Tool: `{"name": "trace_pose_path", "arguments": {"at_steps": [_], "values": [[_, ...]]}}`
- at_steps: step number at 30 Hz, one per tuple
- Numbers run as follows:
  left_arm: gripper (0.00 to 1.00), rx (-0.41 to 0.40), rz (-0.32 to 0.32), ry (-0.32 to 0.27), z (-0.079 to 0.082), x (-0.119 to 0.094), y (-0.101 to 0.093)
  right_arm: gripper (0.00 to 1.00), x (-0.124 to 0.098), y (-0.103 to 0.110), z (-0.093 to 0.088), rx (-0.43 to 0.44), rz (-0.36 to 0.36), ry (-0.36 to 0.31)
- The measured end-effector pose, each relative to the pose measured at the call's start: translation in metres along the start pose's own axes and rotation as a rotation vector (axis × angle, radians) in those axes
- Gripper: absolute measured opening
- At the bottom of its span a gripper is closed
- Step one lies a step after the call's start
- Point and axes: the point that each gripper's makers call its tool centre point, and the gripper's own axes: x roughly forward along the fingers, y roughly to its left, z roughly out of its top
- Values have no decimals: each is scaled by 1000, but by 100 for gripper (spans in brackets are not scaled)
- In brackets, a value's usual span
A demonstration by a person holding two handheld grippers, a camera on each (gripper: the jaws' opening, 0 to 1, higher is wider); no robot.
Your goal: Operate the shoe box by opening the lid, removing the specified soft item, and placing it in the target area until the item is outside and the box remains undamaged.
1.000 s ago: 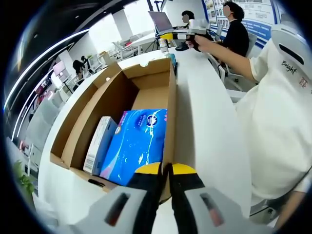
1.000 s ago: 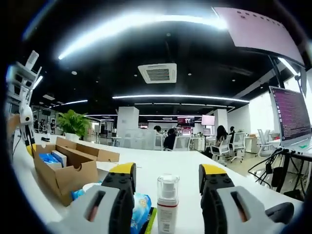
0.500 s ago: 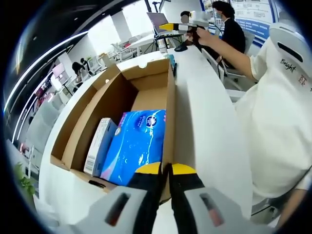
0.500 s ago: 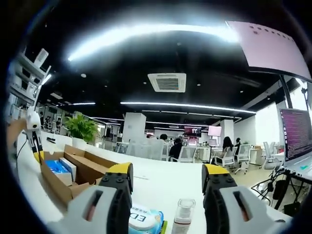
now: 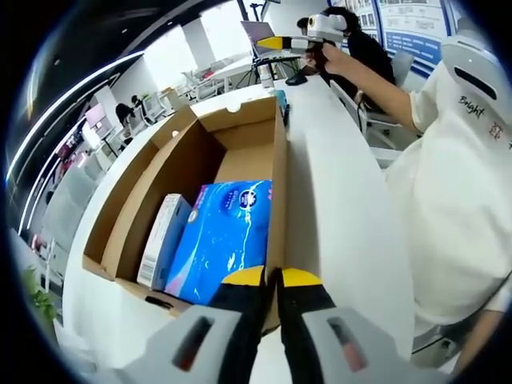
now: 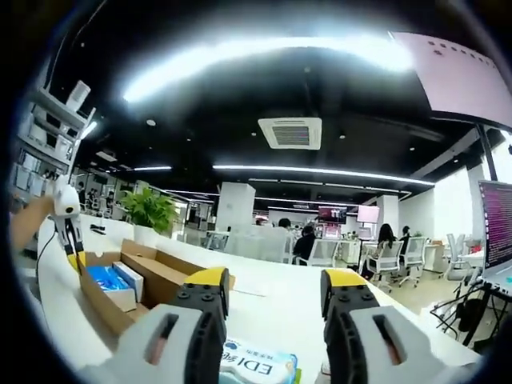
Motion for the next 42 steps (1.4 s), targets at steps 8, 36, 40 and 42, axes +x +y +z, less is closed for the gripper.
{"name": "trace_pose_path", "arguments": {"at_steps": [8, 36, 40, 42], "values": [[5, 2, -2, -8, 0, 0, 1, 48, 3, 6, -3, 13, 14, 10], [5, -2, 0, -19, 1, 0, 0, 36, 39, 80, 7, -92, 230, 115], [5, -3, -2, -24, 1, -1, 0, 36, 43, 92, 13, -45, 294, 106], [5, -1, -1, -25, 1, -1, 0, 36, 45, 93, 14, -48, 297, 116]]}}
